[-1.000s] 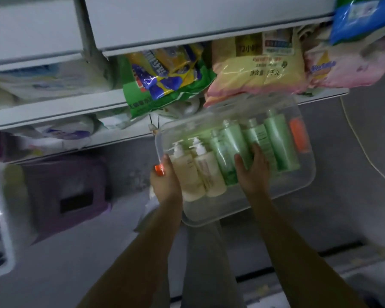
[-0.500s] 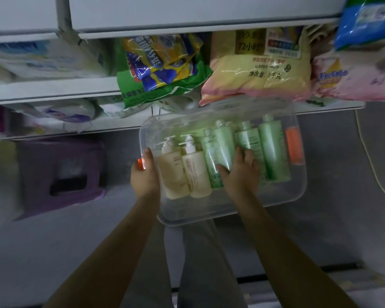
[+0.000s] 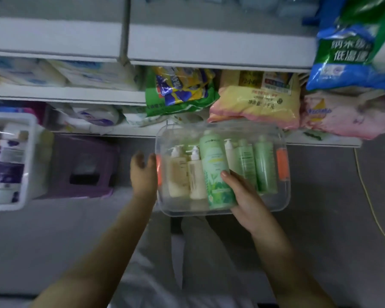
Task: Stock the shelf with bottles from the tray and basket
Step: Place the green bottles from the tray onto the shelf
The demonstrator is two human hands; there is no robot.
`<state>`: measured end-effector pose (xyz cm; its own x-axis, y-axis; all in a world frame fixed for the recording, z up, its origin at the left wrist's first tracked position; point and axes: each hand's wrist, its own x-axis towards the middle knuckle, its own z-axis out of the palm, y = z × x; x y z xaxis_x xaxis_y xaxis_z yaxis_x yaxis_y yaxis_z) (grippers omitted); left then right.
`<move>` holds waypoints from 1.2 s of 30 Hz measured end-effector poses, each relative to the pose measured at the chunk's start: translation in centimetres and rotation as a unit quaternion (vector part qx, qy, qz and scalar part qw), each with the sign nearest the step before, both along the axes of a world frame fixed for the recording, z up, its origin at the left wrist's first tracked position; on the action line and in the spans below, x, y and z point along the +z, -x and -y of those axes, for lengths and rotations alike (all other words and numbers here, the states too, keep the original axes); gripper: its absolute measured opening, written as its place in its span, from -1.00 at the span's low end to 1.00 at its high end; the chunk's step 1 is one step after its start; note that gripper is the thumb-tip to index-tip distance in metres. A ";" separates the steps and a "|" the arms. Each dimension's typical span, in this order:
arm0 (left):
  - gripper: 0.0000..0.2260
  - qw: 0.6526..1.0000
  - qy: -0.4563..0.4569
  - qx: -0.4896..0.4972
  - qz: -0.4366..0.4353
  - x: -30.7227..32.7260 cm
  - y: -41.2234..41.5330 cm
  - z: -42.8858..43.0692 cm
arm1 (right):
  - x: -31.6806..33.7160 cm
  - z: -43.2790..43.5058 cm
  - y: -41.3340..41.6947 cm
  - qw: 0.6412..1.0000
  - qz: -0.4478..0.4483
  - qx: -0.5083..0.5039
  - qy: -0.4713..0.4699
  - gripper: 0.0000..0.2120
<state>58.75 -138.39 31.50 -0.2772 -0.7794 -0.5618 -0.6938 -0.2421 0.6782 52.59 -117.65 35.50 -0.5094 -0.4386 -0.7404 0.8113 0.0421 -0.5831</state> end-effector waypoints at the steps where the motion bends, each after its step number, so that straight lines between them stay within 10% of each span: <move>1: -0.67 0.998 -0.044 0.003 -0.037 2.0 -0.2 -0.2 | 1.3 0.5 -0.2 1.000 -0.004 0.008 0.011 -0.64; 10: -0.57 0.929 -0.257 -0.029 -0.266 13.1 -7.9 2.0 | 9.1 8.9 -4.6 0.951 -0.153 0.269 0.014 -0.63; 18: -0.63 0.938 -0.173 0.106 -0.283 17.6 -24.7 14.1 | 11.5 23.6 -18.6 0.916 -0.165 0.363 0.033 -0.33; 32: -0.53 0.909 -0.007 0.205 -0.363 25.5 -44.5 28.4 | 19.8 42.9 -35.1 0.820 -0.207 0.510 0.156 -0.65; 36: -0.79 0.898 0.044 0.238 -0.367 27.1 -45.4 31.3 | 21.1 46.6 -35.3 0.832 -0.204 0.480 0.187 -0.70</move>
